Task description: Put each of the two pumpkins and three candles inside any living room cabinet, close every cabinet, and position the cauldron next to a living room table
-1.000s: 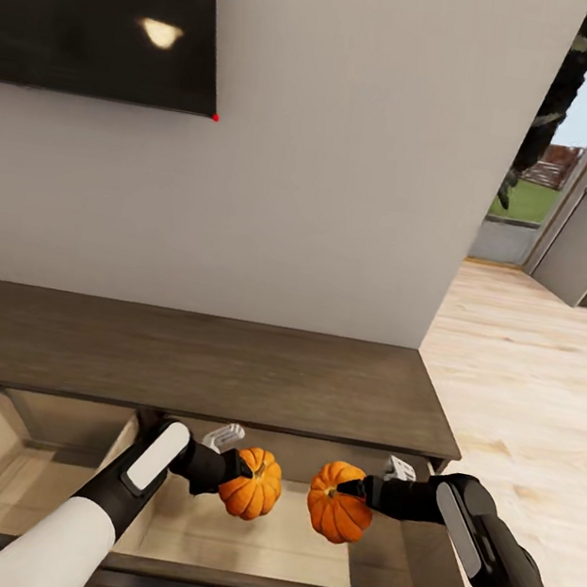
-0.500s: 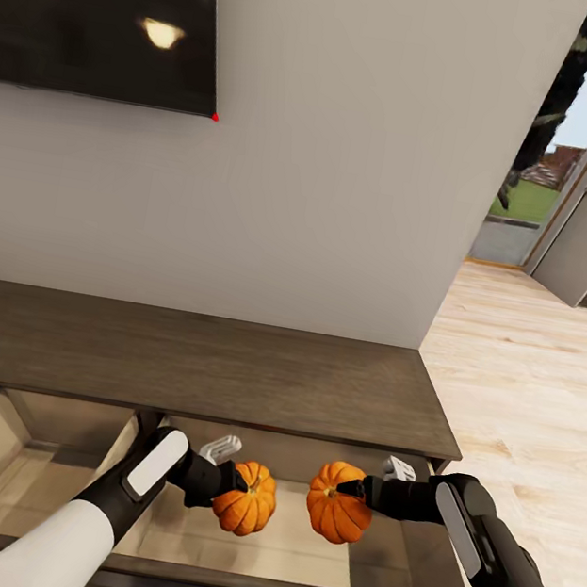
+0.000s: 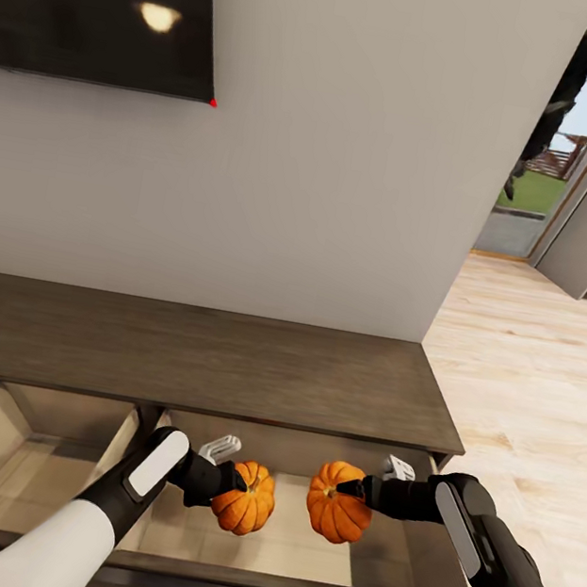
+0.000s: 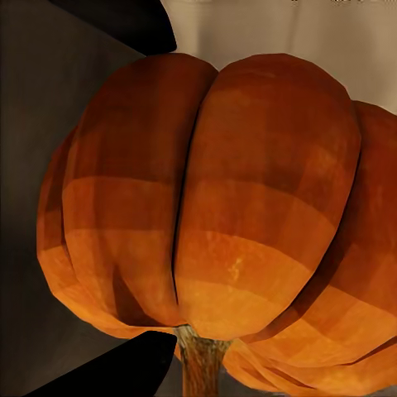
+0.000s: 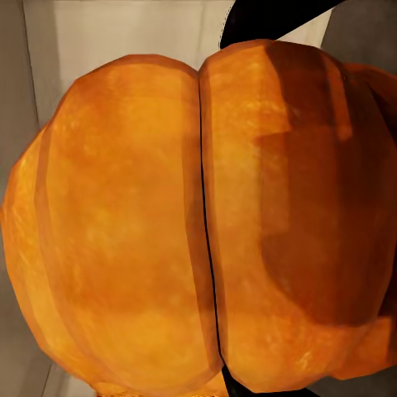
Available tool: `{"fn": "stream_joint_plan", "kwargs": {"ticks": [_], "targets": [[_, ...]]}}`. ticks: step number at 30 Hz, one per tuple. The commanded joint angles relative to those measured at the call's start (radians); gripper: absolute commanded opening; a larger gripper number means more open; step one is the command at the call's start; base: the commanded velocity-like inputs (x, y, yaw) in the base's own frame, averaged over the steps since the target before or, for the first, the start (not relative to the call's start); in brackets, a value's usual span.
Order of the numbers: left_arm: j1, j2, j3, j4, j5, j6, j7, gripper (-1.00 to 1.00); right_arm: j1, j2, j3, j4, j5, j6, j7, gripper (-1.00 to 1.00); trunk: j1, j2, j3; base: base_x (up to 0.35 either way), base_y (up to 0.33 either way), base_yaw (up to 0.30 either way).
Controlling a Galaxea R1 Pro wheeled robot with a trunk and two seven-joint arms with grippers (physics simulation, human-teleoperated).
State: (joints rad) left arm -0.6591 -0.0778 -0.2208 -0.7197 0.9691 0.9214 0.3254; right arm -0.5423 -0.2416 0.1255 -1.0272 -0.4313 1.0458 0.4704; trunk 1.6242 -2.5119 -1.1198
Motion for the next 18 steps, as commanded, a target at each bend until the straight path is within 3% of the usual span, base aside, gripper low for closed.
{"fn": "stream_joint_plan", "kwargs": {"ticks": [1,18], "targets": [[-0.001,0.0,-0.002,-0.001,0.01,0.001,0.011,-1.0,-0.001,-0.001,0.001,-0.001,0.008,0.001,0.01,-1.0,0.0,-0.001,-0.005,0.0,0.0,0.0],[-0.001,-0.001,-0.003,-0.003,0.008,0.001,0.011,-1.0,-0.001,-0.001,0.0,-0.001,0.007,0.001,0.008,-1.0,0.008,-0.005,-0.071,0.0,0.0,0.0]]}}
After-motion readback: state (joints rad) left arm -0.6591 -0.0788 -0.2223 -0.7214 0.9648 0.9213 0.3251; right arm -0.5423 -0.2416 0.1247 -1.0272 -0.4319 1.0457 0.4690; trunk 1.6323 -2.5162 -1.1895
